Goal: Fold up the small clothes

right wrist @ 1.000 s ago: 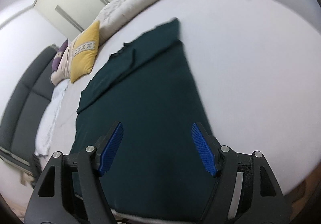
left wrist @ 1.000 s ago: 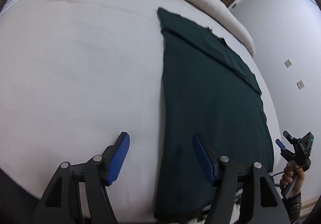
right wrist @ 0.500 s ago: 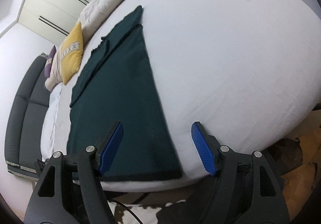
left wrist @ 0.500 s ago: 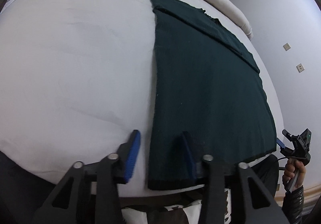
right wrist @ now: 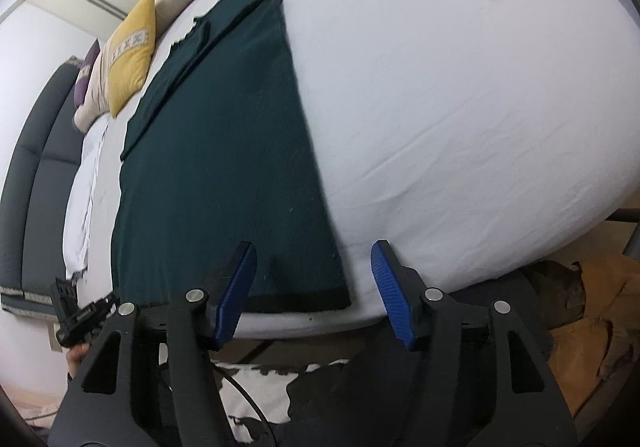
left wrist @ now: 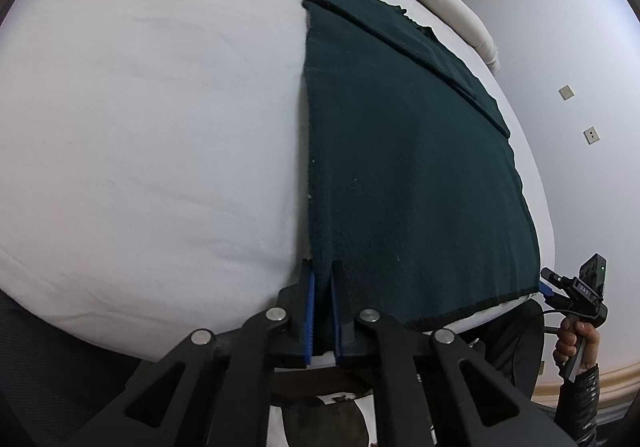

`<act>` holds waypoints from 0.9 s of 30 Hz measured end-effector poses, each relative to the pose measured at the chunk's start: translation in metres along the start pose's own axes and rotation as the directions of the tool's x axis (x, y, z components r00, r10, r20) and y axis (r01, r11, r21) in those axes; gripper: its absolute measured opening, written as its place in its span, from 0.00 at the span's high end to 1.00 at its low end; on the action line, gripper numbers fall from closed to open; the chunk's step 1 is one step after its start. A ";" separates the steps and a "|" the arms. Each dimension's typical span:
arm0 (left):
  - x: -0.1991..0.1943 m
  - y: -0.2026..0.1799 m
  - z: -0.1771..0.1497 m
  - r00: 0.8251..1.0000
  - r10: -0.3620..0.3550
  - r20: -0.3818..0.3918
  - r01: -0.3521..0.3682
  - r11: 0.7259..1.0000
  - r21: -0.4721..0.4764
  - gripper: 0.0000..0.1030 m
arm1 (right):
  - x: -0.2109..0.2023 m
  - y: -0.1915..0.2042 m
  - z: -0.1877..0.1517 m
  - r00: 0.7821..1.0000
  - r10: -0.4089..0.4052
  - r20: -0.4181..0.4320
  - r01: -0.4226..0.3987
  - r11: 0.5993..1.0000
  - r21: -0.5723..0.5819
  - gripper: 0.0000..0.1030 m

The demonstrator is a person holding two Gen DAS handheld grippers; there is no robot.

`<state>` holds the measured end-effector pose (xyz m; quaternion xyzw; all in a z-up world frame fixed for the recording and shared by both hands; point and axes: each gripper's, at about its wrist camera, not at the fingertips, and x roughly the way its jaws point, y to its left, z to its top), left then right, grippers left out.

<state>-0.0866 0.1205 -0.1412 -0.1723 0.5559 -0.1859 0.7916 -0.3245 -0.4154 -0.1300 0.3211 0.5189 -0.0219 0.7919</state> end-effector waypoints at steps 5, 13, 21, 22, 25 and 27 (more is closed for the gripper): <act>-0.001 -0.001 0.000 1.000 -0.006 0.004 0.006 1.000 -0.002 0.94 | 0.007 -0.002 -0.001 0.998 0.047 -0.034 -0.047 0.999 0.009 0.75; -0.008 0.003 -0.002 0.999 -0.041 0.008 0.042 0.999 -0.018 0.94 | 0.004 -0.006 -0.009 0.991 0.136 -0.007 -0.136 0.990 0.025 0.94; -0.030 0.002 0.007 0.987 -0.151 0.056 0.155 0.985 -0.070 0.95 | -0.030 0.004 0.006 0.952 0.283 0.113 -0.287 0.958 0.020 0.94; -0.033 0.002 0.009 0.982 -0.175 0.067 0.180 0.981 -0.078 0.95 | -0.033 0.006 0.009 0.948 0.294 0.123 -0.298 0.955 0.014 0.94; -0.045 -0.001 0.019 0.966 -0.237 0.106 0.248 0.964 -0.095 0.95 | -0.038 0.017 0.023 0.938 0.315 0.142 -0.318 0.948 -0.003 0.94; -0.050 -0.002 0.028 0.949 -0.284 0.136 0.300 0.947 -0.118 0.95 | -0.041 0.025 0.032 0.926 0.340 0.161 -0.343 0.939 -0.010 0.94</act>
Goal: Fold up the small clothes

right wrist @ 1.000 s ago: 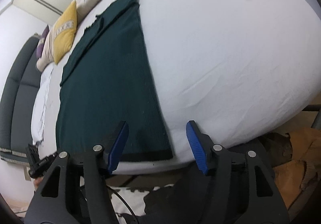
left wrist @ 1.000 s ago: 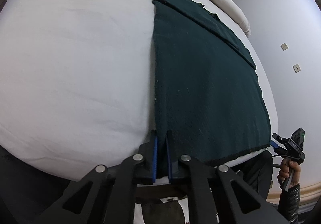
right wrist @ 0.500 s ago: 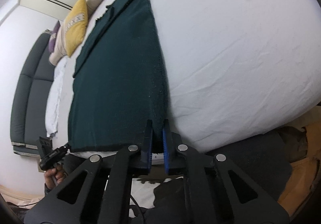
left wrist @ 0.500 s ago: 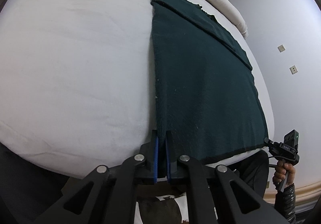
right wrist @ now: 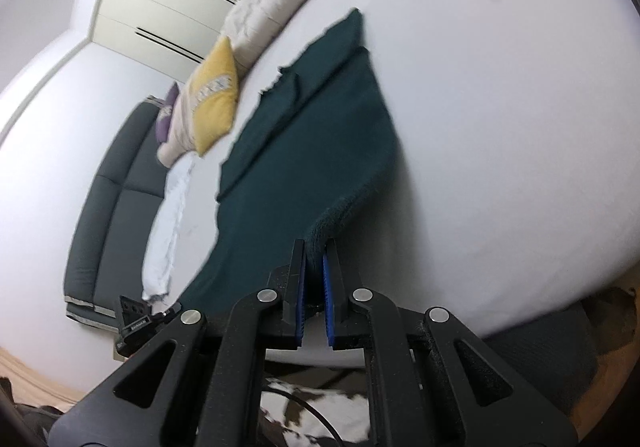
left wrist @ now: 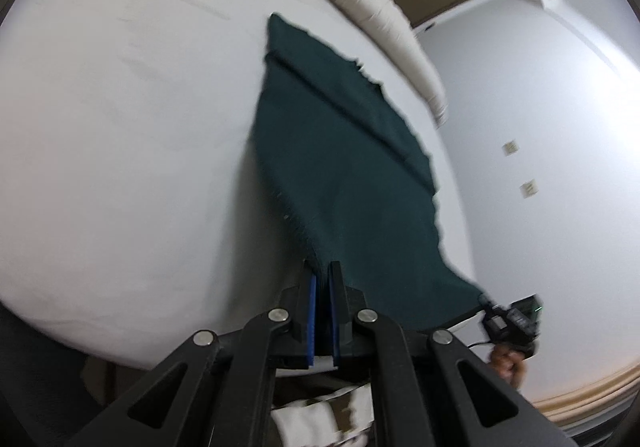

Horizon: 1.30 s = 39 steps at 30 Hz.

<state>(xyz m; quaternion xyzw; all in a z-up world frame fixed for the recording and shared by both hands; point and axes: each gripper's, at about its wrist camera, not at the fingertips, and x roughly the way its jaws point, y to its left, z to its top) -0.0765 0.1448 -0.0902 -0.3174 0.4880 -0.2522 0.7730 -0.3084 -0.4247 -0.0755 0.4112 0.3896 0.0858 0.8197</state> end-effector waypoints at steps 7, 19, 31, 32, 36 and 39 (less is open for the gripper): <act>-0.006 -0.011 0.034 0.992 -0.097 0.081 0.101 0.994 -0.045 0.95 | 0.006 0.027 0.036 0.996 0.041 0.075 -0.041 0.999 -0.005 0.94; 0.017 -0.018 0.117 0.971 -0.160 0.176 0.181 0.977 -0.112 0.95 | 0.032 0.052 0.120 0.985 0.008 0.175 -0.014 0.999 0.029 0.94; 0.073 -0.008 0.206 0.972 -0.121 0.201 0.153 0.976 -0.154 0.95 | 0.111 0.067 0.220 0.972 -0.078 0.220 0.074 0.997 0.028 0.94; 0.078 -0.008 0.213 0.973 -0.113 0.203 0.144 0.979 -0.146 0.95 | 0.118 0.069 0.226 0.971 -0.091 0.222 0.088 0.996 0.022 0.94; 0.101 -0.007 0.244 0.973 -0.094 0.209 0.125 0.982 -0.140 0.95 | 0.148 0.074 0.257 0.967 -0.114 0.229 0.113 0.993 0.017 0.94; 0.119 -0.001 0.266 0.975 -0.074 0.210 0.107 0.983 -0.151 0.95 | 0.171 0.071 0.278 0.961 -0.157 0.227 0.155 0.988 0.024 0.94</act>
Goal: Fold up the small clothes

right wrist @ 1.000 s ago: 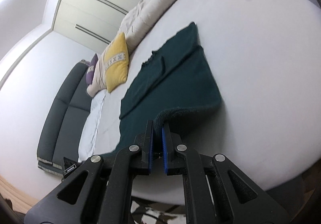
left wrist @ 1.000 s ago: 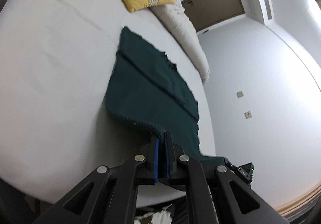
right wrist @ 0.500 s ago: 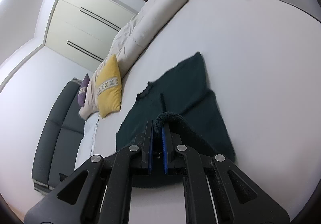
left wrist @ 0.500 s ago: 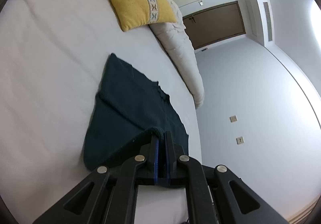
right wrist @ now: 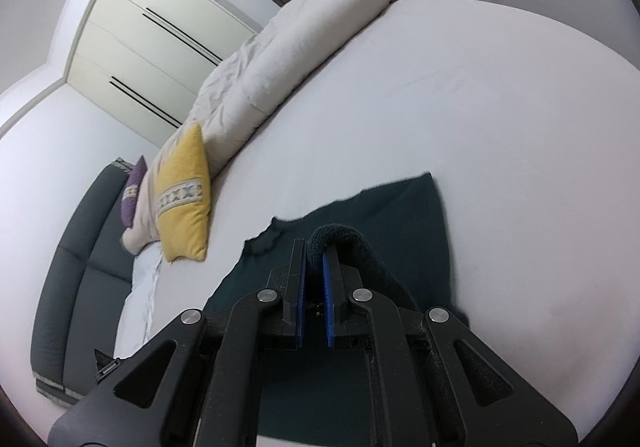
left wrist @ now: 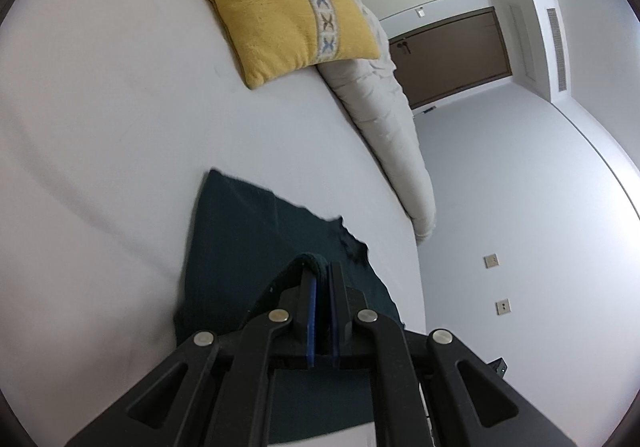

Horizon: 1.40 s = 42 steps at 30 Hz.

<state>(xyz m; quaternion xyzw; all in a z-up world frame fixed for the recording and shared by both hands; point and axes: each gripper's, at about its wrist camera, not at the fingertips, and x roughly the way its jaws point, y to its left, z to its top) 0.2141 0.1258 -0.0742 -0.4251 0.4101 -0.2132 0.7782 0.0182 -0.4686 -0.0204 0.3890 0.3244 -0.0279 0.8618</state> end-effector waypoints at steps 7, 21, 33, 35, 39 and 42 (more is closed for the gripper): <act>0.058 0.016 0.037 0.997 0.077 -0.021 -0.077 0.997 -0.007 0.94 | 0.065 -0.020 0.030 0.997 -0.068 -0.018 0.069 0.996 0.051 0.94; 0.080 0.036 0.041 0.990 0.140 -0.009 -0.140 0.990 0.012 0.51 | 0.134 -0.053 0.047 0.976 -0.216 0.010 0.216 0.975 0.044 0.48; 0.059 0.014 -0.017 0.961 0.275 0.039 -0.276 0.935 0.221 0.48 | 0.100 0.014 0.004 0.956 -0.290 0.049 0.293 0.919 -0.265 0.48; 0.062 0.016 -0.023 0.950 0.310 0.041 -0.310 0.918 0.248 0.48 | 0.105 0.030 -0.018 0.954 -0.298 0.042 0.293 0.884 -0.365 0.48; 0.066 0.023 -0.030 0.928 0.369 0.058 -0.369 0.884 0.286 0.51 | 0.132 0.025 -0.041 0.924 -0.383 -0.023 0.337 0.840 -0.426 0.48; 0.061 0.031 -0.030 0.921 0.385 0.058 -0.386 0.881 0.275 0.56 | 0.128 0.015 -0.043 0.927 -0.375 0.020 0.350 0.844 -0.406 0.49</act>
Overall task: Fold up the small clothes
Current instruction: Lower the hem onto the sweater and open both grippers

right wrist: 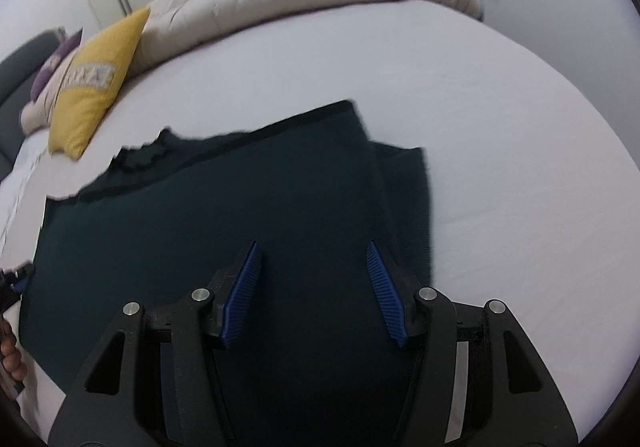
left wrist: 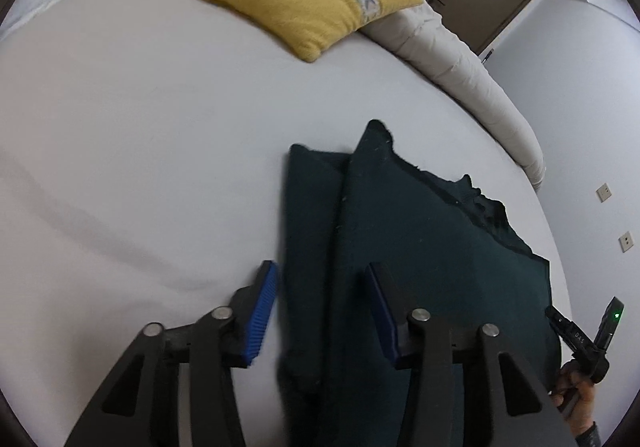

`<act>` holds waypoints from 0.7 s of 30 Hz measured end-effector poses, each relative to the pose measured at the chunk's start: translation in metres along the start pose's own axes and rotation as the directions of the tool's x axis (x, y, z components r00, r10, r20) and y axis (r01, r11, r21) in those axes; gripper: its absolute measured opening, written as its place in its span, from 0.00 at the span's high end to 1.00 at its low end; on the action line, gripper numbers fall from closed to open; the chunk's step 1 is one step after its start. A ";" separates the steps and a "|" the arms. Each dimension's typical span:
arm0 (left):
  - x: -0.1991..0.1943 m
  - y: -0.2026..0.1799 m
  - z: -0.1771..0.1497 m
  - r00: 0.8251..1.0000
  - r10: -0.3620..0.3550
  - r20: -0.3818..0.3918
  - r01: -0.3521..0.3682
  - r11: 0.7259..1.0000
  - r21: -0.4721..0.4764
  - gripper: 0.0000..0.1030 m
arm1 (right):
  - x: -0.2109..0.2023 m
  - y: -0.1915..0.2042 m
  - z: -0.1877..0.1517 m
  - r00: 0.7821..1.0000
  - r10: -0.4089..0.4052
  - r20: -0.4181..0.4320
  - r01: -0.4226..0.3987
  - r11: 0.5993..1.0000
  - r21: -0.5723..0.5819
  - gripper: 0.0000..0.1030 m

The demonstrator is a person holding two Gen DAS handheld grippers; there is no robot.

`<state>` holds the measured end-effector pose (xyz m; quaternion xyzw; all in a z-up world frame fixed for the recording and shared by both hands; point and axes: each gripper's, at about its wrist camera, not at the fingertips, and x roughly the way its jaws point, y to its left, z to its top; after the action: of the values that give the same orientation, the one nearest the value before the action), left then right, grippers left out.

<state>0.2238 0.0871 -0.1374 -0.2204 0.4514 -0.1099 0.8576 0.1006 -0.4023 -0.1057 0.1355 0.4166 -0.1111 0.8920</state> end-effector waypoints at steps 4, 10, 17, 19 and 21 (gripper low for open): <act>-0.015 -0.003 -0.002 0.999 0.045 0.029 -0.046 0.999 0.022 0.60 | -0.023 -0.003 0.003 0.999 0.021 0.040 -0.025 0.996 0.088 0.49; -0.026 -0.087 -0.022 0.991 0.063 0.118 -0.096 0.946 0.309 0.58 | -0.034 0.051 -0.012 0.877 0.480 -0.008 -0.476 0.872 0.117 0.49; 0.014 -0.116 -0.084 0.986 0.156 0.053 -0.162 0.867 0.472 0.57 | 0.003 0.100 -0.083 0.746 0.635 -0.200 -0.607 0.772 0.189 0.54; 0.008 -0.108 -0.088 0.985 0.155 0.073 -0.171 0.858 0.485 0.57 | -0.001 0.090 -0.095 0.749 0.636 -0.187 -0.612 0.772 0.172 0.61; 0.003 -0.101 -0.087 0.985 0.158 0.069 -0.172 0.864 0.473 0.57 | -0.007 0.064 -0.096 0.761 0.632 -0.147 -0.599 0.771 0.214 0.61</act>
<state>0.1556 -0.0268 -0.1347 0.0354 0.4154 -0.1410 0.8979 0.0476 -0.3094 -0.1499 0.3447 0.4307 0.1718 0.8162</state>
